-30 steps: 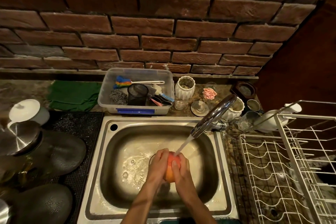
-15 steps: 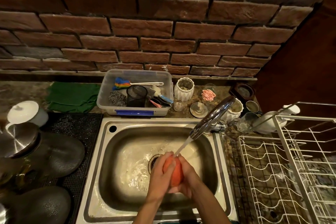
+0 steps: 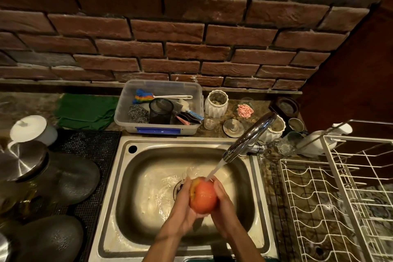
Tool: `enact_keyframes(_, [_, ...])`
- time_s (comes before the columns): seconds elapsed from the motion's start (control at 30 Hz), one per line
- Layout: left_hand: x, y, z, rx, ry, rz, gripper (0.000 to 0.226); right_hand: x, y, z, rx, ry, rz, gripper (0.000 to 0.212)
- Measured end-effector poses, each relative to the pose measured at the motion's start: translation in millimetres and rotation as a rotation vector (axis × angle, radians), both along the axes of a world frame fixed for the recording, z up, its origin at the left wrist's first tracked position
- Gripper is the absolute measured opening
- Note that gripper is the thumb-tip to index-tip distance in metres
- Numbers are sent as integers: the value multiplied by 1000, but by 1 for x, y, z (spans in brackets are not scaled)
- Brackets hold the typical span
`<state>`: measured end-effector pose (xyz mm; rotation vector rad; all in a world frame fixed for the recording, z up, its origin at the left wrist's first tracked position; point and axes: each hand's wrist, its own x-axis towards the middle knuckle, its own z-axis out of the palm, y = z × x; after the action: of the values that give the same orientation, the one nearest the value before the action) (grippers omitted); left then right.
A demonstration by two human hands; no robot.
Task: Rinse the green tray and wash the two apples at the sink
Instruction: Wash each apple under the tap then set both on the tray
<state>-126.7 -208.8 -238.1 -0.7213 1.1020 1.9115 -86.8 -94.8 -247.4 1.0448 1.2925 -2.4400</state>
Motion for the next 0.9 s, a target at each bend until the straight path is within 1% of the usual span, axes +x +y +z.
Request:
enact_keyframes(0.03, [0,-2,-2,25,-8,-18,44,0,1,2,-47,-25,-18,50])
enact_keyframes(0.07, [1,-3,-4,36,-4,-30,42,0,2,5,-49,-60,12,48])
enact_keyframes(0.17, [3,-5,-10,-1,80,-7,43,-5,4,12,154,-130,244,42])
enact_keyframes(0.23, [4,-4,-11,-52,164,5,41,-8,3,14,257,-82,296,37])
enact_keyframes(0.3, [5,-6,-11,-77,219,1,39,-8,-3,19,302,2,353,25])
enact_keyframes(0.33, [4,-6,-9,-79,228,-9,39,-7,-6,21,323,32,374,23])
enact_keyframes(0.4, [2,-7,-6,-91,247,-40,39,-7,-12,20,378,52,357,25])
enact_keyframes(0.5, [1,-2,-5,-200,322,-119,40,-9,-20,18,496,5,242,31])
enact_keyframes(0.53, [2,0,-5,-238,352,-144,41,-10,-22,17,505,-16,195,34])
enact_keyframes(0.67, [9,8,-3,-410,487,-220,27,-17,-23,25,354,-173,48,30])
enact_keyframes(0.73, [11,8,-1,-470,578,-286,18,-19,-15,26,237,-262,21,38])
enact_keyframes(0.77, [11,9,-1,-487,598,-324,21,-18,-11,25,144,-299,22,44])
enact_keyframes(0.83, [12,8,-5,-526,595,-363,38,-18,-6,26,-18,-346,52,50])
enact_keyframes(0.87, [13,8,-6,-530,580,-359,38,-19,-5,26,-23,-357,87,50])
enact_keyframes(0.9, [14,8,-5,-522,572,-332,30,-21,-5,27,19,-366,125,48])
